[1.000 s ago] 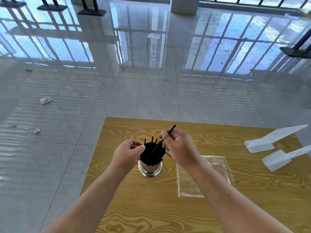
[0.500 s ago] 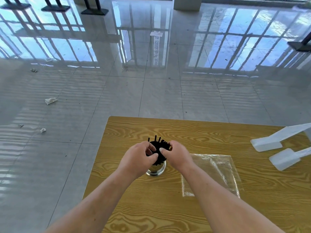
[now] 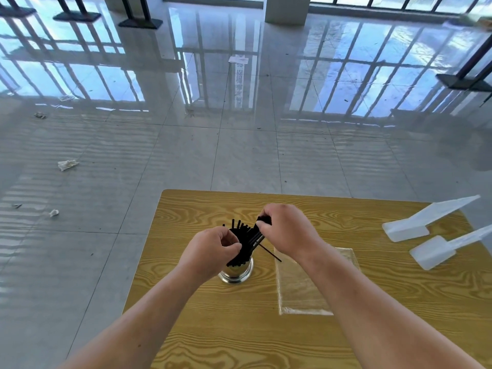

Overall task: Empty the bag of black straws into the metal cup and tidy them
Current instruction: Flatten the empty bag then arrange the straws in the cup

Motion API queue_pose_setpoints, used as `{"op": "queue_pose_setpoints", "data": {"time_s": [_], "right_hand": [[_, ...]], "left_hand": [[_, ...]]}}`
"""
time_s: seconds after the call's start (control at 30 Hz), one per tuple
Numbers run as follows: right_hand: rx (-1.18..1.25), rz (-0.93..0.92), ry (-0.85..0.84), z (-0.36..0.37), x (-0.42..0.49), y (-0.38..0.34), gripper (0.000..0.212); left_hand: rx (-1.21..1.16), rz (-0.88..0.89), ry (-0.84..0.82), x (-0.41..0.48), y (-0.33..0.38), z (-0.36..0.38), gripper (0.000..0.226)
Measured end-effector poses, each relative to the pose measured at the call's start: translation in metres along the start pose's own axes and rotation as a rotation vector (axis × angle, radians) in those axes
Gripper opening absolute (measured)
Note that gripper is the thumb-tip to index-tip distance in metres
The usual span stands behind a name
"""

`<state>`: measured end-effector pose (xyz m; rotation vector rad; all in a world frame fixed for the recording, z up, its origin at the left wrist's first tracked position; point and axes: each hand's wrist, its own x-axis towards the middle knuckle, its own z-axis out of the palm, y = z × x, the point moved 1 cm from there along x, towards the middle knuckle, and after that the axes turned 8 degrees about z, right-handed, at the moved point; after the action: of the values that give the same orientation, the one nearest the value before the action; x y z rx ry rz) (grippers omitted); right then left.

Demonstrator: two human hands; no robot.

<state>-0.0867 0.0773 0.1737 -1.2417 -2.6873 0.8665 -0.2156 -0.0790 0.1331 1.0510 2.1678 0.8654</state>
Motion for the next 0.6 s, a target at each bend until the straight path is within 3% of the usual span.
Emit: {"op": "queue_pose_setpoints", "data": {"time_s": [0.3,0.47,0.6], "right_hand": [[0.141,0.0,0.04,-0.066,-0.011,0.01,0.009],[0.207,0.028,0.113,-0.084,-0.016,0.027,0.011],[0.401,0.045,0.142,-0.087,-0.017,0.04,0.013]], "left_hand": [[-0.339,-0.135,-0.229,0.002,0.024,0.006,0.047],[-0.567,-0.202,-0.466,-0.003,0.041,0.014,0.07],[-0.828,-0.258,-0.575,-0.006,0.057,0.025,0.078]]}}
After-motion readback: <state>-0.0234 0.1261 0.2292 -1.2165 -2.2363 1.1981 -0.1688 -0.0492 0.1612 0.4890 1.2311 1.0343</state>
